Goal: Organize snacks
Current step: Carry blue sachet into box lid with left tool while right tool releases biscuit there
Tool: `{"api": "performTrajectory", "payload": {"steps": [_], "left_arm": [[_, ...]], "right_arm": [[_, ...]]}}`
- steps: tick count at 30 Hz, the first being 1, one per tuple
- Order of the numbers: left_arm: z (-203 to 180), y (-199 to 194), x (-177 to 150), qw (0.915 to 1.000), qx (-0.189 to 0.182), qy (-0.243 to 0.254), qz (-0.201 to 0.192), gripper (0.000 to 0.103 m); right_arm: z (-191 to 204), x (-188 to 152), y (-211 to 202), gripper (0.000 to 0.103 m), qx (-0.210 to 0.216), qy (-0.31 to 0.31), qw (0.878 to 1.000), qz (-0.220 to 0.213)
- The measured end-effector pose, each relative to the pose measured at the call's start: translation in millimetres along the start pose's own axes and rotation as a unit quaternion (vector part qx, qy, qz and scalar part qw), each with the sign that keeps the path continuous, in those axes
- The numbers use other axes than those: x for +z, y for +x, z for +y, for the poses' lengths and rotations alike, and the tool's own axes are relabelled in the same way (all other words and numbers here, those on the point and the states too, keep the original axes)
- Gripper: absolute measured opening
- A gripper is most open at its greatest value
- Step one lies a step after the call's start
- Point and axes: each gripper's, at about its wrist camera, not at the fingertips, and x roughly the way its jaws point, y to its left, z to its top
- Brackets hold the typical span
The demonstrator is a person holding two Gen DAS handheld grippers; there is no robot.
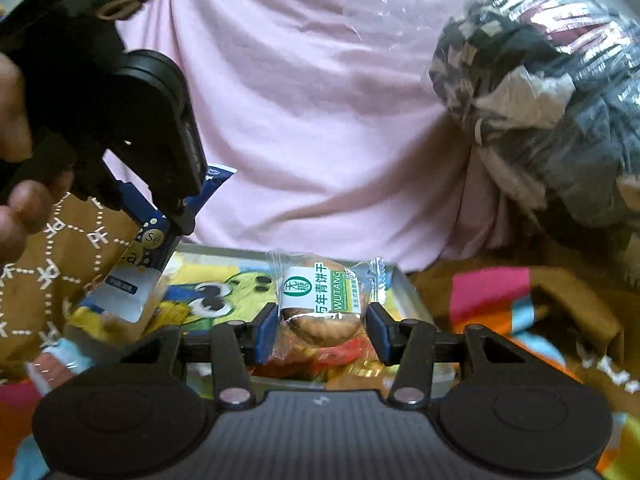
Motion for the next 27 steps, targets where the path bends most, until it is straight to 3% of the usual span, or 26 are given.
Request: {"api": "performTrajectory", "payload": {"steps": [5, 13, 22, 26, 27], "left_arm": [[-2, 30, -1, 0.9995, 0.005, -0.028, 0.015, 0.025], [-6, 73, -8, 0.9978, 0.018, -0.04, 0.05, 0.025], [-9, 88, -16, 0.9967, 0.026, -0.036, 0.068, 0.026], [-11, 87, -18, 0.9966, 0.022, -0.032, 0.073, 0.032], [-11, 85, -18, 0.9967, 0.02, -0.031, 0.072, 0.037]], "right_arm": [[4, -10, 25, 0.054, -0.019, -0.044, 0.999, -0.008], [0, -18, 59, 0.054, -0.001, -0.024, 0.999, 0.035], [3, -23, 66, 0.054, 0.013, -0.027, 0.998, 0.05], [2, -22, 66, 0.062, 0.016, -0.023, 0.998, 0.056], [2, -22, 66, 0.065, 0.017, -0.022, 0.998, 0.058]]}}
